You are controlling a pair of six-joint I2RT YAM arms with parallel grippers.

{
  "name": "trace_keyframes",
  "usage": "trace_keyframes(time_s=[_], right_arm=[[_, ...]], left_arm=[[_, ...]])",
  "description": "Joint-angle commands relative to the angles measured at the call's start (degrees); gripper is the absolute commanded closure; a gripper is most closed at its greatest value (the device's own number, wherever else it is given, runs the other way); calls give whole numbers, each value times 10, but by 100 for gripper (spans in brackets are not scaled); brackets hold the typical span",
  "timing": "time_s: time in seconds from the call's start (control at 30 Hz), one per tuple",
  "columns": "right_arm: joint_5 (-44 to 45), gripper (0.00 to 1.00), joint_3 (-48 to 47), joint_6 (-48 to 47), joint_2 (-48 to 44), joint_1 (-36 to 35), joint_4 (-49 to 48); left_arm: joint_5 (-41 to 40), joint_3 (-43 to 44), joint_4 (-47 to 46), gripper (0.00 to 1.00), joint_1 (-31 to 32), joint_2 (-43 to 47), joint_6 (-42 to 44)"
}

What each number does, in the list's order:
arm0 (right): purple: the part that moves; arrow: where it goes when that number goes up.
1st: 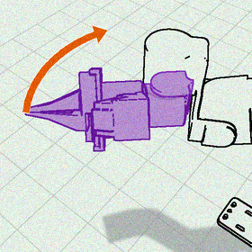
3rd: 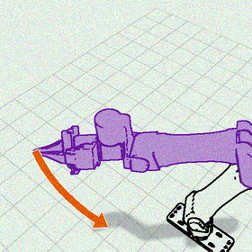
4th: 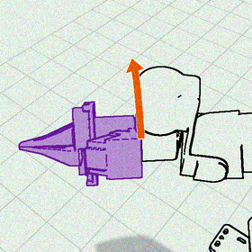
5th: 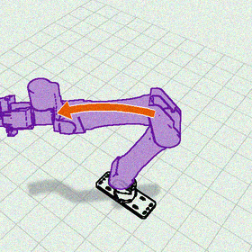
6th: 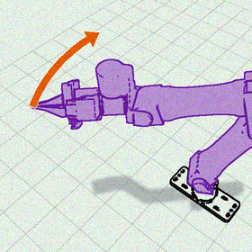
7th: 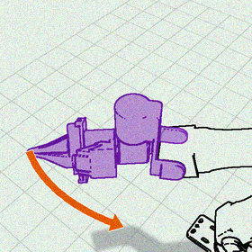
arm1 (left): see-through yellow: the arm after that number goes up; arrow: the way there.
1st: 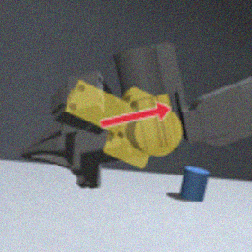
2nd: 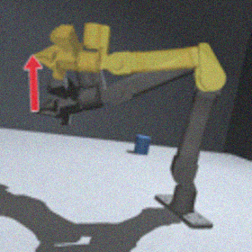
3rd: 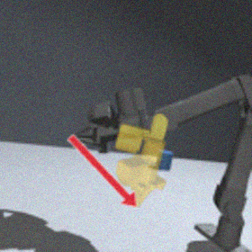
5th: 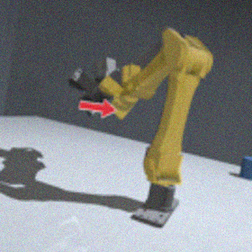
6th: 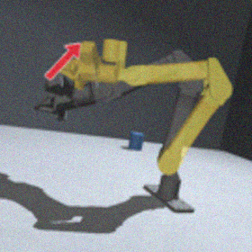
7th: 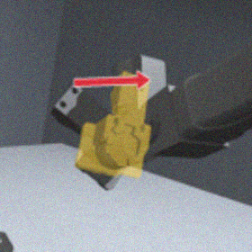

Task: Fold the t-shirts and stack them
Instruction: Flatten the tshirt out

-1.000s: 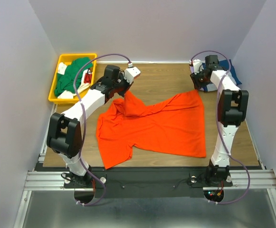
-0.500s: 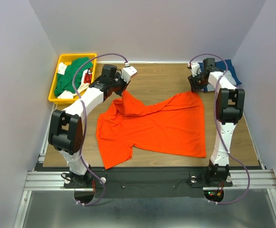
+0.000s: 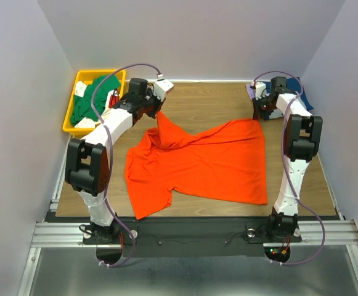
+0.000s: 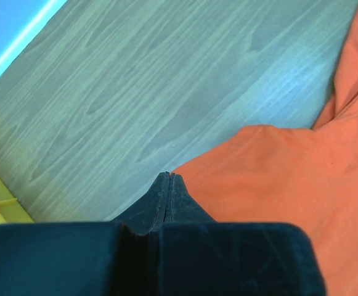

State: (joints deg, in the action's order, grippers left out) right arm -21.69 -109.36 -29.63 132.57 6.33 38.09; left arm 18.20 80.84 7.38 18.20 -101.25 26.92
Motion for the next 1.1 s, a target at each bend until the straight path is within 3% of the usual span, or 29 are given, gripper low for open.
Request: trace_keyframes(time_s=[0.0,0.3,0.5,0.7,1.07], right_arm=[[-12,99,2,2,-8,6,10],[-21,99,-87,51,-86,38,8],[-39,99,-89,78,-186,43,8],[-29,100,-70,84,-321,53,5],[12,99,-15,101,-582,54,-28]], left_arm=[[11,55,-10,100,-34,-11,-18],[42,168,-16,100,-99,-25,-37],[87,189,-50,100,-127,27,-68],[102,131,-85,100,-155,199,-101],[40,34,-83,100,-161,512,-105]])
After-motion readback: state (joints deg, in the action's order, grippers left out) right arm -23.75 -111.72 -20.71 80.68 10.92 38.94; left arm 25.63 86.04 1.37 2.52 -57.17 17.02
